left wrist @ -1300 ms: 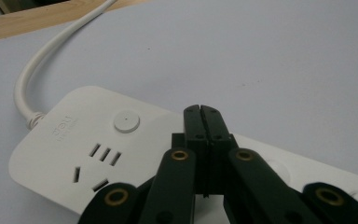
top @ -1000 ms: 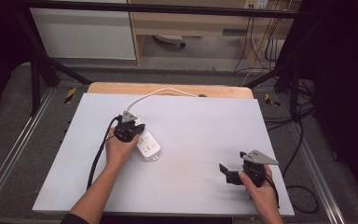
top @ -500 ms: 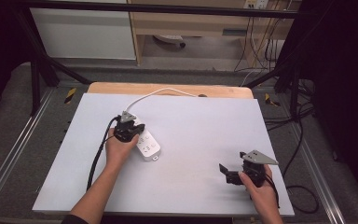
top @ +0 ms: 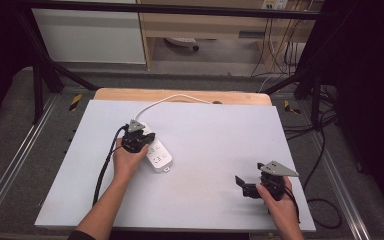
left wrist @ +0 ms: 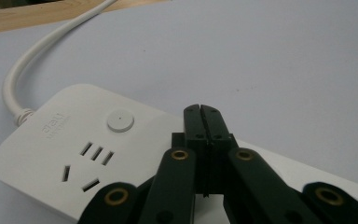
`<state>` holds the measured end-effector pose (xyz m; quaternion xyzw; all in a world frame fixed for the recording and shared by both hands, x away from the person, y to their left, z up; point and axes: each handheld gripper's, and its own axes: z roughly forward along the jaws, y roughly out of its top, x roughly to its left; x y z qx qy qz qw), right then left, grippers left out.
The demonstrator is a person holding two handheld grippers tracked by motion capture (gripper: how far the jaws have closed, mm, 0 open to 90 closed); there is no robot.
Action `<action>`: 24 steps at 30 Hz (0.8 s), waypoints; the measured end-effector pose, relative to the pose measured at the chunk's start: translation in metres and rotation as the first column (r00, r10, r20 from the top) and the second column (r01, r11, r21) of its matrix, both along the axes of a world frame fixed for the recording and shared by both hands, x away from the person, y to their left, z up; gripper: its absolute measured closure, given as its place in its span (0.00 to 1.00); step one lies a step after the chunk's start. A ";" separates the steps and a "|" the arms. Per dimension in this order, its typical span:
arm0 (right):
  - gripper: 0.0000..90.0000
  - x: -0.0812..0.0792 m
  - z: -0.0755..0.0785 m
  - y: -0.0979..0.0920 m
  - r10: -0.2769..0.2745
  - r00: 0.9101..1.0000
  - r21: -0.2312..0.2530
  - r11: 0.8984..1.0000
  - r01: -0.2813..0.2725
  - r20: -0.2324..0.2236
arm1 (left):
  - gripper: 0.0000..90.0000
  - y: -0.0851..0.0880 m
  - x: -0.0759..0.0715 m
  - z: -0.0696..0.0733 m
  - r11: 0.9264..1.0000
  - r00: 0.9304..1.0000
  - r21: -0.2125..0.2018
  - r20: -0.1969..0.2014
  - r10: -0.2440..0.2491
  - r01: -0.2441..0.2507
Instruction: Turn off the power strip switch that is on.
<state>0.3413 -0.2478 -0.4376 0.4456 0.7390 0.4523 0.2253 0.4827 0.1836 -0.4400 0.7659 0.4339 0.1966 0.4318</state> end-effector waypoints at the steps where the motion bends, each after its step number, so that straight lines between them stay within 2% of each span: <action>1: 0.03 0.000 0.000 0.000 0.000 1.000 0.000 1.000 0.000 0.000 | 1.00 0.000 0.000 0.000 1.000 1.000 -0.002 0.000 0.001 -0.001; 12: 0.03 0.000 0.000 0.000 -0.001 1.000 0.000 1.000 0.001 0.000 | 1.00 0.002 -0.002 -0.001 1.000 1.000 -0.019 -0.004 0.003 -0.003; 13: 0.03 0.000 0.000 0.000 -0.001 1.000 0.001 1.000 0.001 0.001 | 1.00 0.003 -0.002 -0.002 1.000 1.000 -0.031 -0.002 0.005 -0.005; 17: 0.03 0.000 0.000 0.000 0.000 1.000 0.000 1.000 0.000 0.000 | 1.00 0.002 -0.002 -0.002 1.000 1.000 -0.024 0.001 0.006 -0.006; 24: 0.03 0.000 0.000 0.001 -0.001 1.000 -0.002 1.000 0.001 -0.002 | 1.00 0.003 -0.002 -0.002 0.999 1.000 -0.043 -0.012 0.013 -0.014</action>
